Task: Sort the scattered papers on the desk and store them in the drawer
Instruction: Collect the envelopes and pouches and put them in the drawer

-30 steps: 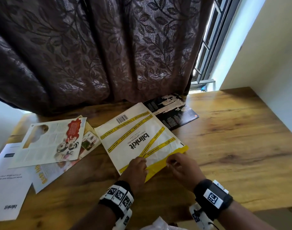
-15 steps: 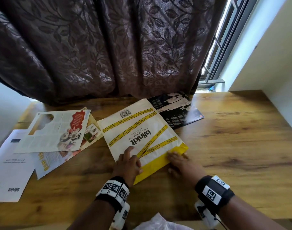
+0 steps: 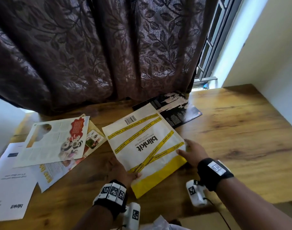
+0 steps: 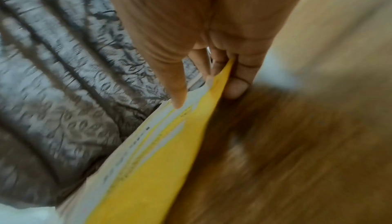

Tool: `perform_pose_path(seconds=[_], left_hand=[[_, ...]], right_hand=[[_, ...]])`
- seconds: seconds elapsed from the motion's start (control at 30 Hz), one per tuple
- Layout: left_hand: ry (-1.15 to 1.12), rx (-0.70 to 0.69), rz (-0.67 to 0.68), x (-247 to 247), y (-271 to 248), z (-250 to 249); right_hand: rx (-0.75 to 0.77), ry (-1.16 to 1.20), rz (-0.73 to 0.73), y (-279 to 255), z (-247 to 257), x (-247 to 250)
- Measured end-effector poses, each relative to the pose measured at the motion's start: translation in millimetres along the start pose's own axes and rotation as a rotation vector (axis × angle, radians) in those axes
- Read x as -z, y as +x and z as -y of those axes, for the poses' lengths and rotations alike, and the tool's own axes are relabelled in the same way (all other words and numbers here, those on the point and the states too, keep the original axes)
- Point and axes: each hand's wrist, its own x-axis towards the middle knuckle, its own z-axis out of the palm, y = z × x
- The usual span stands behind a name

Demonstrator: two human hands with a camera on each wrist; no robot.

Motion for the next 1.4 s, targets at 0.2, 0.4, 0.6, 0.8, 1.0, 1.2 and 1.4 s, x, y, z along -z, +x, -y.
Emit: perform_pose_path(seconds=[0.2, 0.4, 0.6, 0.8, 1.0, 1.2, 1.4], left_hand=[[-0.56, -0.024, 0.189, 45.5, -16.4, -23.8], [-0.841, -0.148, 0.408, 62.7, -11.9, -27.3], [-0.691, -0.281, 0.461, 75.1, 7.6, -28.6], [-0.686, -0.335, 0.619, 85.0, 11.0, -40.0], [-0.717, -0.241, 0.695, 94.5, -2.3, -33.6], [-0.786, -0.269, 0.763, 100.3, -20.5, -35.7], [-0.781, -0.284, 0.828, 103.4, -42.8, -46.7]], right_hand=[[-0.019, 0.155, -0.113, -28.5, 13.7, -18.6], [0.007, 0.448, -0.306, -88.9, 23.0, -12.5], [-0.257, 0.807, -0.787, -152.9, -24.0, -20.6], [-0.835, 1.293, -1.005, -197.5, -109.0, -103.5], [-0.891, 1.719, -0.482, -170.2, -83.8, -172.7], [-0.865, 1.851, -0.507, -153.9, -78.6, -188.3], [-0.905, 1.79, -0.567, -186.6, -82.6, -185.8]])
